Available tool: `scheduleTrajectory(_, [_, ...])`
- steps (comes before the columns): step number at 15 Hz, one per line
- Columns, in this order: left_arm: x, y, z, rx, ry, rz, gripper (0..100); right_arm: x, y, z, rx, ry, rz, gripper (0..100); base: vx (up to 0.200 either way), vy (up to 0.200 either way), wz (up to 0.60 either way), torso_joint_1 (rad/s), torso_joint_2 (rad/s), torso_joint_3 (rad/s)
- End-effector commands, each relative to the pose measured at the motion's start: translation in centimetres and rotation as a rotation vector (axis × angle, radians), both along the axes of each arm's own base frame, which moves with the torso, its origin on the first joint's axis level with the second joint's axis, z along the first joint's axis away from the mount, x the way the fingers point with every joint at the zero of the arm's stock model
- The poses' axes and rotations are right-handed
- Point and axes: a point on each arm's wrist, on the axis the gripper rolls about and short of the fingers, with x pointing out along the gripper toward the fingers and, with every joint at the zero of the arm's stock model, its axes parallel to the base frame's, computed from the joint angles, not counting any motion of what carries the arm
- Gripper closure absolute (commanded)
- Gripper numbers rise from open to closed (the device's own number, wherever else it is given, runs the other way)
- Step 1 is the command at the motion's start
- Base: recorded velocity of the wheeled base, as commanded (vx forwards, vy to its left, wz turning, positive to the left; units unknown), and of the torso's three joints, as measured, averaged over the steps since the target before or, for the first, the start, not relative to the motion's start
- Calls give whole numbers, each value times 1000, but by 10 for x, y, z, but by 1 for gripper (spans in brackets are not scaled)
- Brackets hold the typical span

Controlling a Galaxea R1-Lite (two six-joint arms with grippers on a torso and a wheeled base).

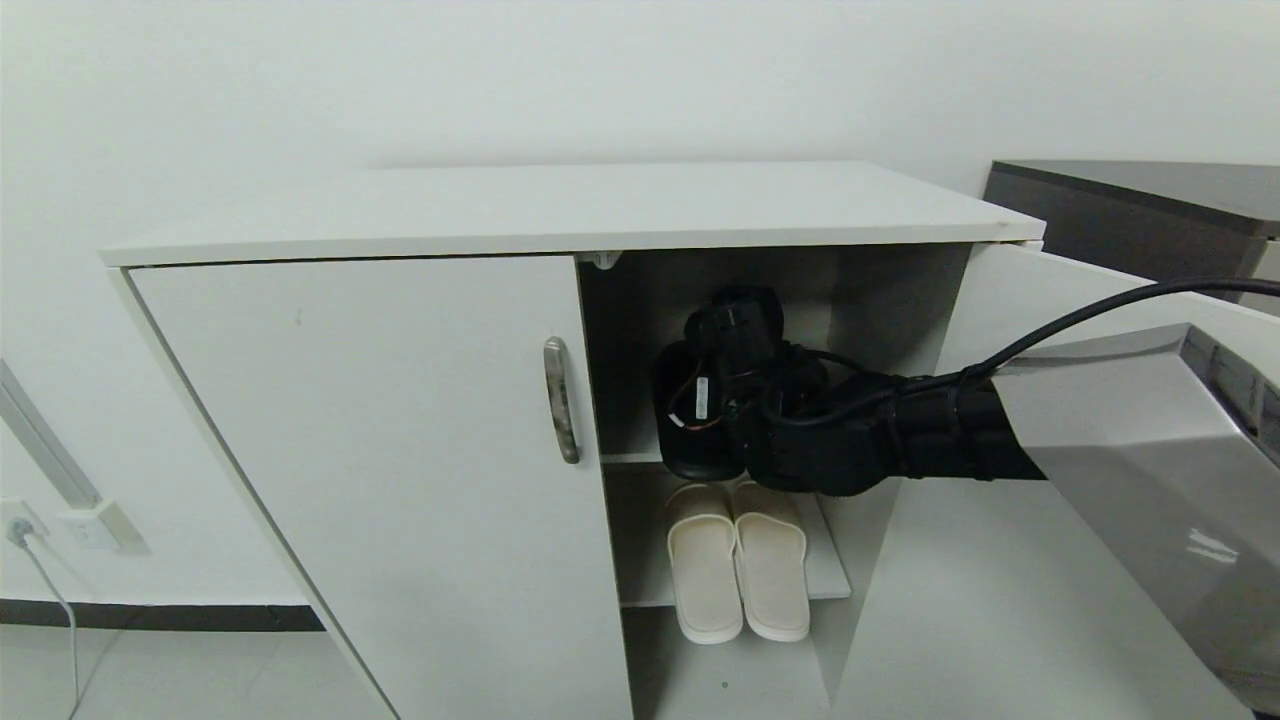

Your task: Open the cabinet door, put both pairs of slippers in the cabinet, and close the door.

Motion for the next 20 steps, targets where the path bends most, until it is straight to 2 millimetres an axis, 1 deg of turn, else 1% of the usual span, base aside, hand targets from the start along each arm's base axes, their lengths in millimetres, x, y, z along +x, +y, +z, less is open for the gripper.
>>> scheduleTrajectory(1, [0,0,0,0,0,0,100,1,-1,-1,-2,2,-3,0,0,0,0,0,0,0])
scheduleTrajectory(3, [0,0,0,0,0,0,100,-4,-4,3,-1,4,-2,0,0,0,0,0,0,0])
scheduleTrajectory(5, [0,0,0,0,0,0,100,-18,-7,10,2,4,7,0,0,0,0,0,0,0])
scheduleTrajectory(8, [0,0,0,0,0,0,100,-47,-12,22,4,6,41,0,0,0,0,0,0,0])
scheduleTrajectory(9, [0,0,0,0,0,0,100,-61,-14,25,9,-2,60,0,0,0,0,0,0,0])
scheduleTrajectory(10, [0,0,0,0,0,0,100,-81,-17,27,17,-14,92,0,0,0,0,0,0,0])
scheduleTrajectory(11, [0,0,0,0,0,0,100,-91,-20,28,19,-19,110,0,0,0,0,0,0,0])
scheduleTrajectory(12, [0,0,0,0,0,0,100,-108,-26,28,18,-22,136,0,0,0,0,0,0,0])
scheduleTrajectory(14, [0,0,0,0,0,0,100,-132,-37,23,12,-22,181,0,0,0,0,0,0,0])
scheduleTrajectory(16, [0,0,0,0,0,0,100,-145,-44,19,4,-35,205,0,-200,0,0,0,2,-2])
scheduleTrajectory(17, [0,0,0,0,0,0,100,-161,-49,15,-2,-54,244,0,-200,0,0,7,2,2])
scheduleTrajectory(18, [0,0,0,0,0,0,100,-167,-51,14,-25,-65,269,0,-200,0,0,2,-2,2])
scheduleTrajectory(20, [0,0,0,0,0,0,100,-167,-50,14,-33,-80,279,0,-200,0,0,5,2,2])
